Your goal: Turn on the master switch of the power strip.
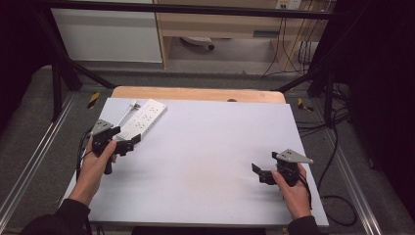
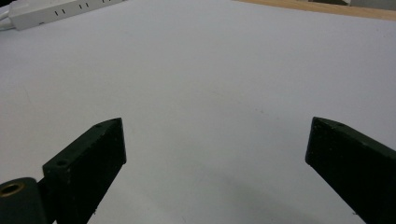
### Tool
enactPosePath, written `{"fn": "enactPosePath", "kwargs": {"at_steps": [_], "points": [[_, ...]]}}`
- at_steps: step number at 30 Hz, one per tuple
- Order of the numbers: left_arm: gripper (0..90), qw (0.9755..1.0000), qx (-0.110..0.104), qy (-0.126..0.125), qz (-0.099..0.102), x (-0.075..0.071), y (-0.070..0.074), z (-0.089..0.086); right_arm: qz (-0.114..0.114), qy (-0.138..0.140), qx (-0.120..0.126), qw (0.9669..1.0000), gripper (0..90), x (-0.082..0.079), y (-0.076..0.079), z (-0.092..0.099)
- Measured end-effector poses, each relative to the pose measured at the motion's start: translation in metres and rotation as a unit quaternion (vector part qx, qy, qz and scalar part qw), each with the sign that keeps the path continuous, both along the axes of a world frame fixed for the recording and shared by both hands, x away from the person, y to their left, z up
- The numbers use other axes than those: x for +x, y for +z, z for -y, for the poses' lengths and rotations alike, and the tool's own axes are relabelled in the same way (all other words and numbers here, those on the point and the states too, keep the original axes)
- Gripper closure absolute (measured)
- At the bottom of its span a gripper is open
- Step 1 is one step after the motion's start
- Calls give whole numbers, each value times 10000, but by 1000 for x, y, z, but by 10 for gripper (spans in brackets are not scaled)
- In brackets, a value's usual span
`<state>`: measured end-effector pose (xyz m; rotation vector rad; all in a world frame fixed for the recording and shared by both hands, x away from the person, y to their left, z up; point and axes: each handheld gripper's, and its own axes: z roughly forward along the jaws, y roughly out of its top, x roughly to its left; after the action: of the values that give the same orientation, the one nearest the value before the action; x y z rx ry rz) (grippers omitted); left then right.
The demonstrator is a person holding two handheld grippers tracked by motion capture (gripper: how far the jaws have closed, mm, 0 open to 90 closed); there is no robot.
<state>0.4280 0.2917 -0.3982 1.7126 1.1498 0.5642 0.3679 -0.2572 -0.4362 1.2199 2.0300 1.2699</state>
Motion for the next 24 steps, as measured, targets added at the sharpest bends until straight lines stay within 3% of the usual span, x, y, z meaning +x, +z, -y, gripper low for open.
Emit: {"fn": "enactPosePath", "kwargs": {"at_steps": [24], "points": [[67,9998,-6,-155,132,-35,7,1,-23,11,-17,10000,55,0,0,0]]}}
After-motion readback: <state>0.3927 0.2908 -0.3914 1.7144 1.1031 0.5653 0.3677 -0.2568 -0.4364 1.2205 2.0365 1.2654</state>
